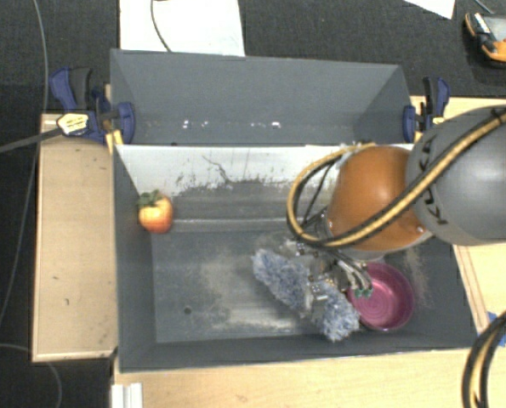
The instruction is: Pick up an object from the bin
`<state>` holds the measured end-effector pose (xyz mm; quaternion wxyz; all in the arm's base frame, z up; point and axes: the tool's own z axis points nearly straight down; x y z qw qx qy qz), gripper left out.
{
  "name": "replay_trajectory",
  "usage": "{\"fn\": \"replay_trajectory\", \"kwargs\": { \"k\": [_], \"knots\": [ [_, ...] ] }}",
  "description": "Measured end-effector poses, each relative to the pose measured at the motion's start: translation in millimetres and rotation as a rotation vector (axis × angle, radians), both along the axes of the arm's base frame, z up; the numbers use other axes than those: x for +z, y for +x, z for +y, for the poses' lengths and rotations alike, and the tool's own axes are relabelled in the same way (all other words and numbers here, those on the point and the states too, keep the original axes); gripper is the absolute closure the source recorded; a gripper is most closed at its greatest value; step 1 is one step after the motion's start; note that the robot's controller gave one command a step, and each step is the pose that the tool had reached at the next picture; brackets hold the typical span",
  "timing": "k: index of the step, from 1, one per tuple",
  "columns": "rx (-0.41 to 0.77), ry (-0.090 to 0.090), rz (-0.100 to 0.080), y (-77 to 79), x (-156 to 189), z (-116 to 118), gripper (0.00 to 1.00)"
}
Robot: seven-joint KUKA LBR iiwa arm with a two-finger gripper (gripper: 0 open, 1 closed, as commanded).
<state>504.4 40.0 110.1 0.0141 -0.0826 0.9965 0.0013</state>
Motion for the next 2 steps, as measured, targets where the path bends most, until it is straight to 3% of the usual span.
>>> {"fn": "replay_trajectory", "kwargs": {
  "k": [1, 2],
  "knots": [
    [-0.062, 0.002, 0.013, 4.1, 21.4, -2.4, 0.00],
    [-0.060, 0.002, 0.002, 2.2, 51.7, 0.2, 0.00]
  ]
}}
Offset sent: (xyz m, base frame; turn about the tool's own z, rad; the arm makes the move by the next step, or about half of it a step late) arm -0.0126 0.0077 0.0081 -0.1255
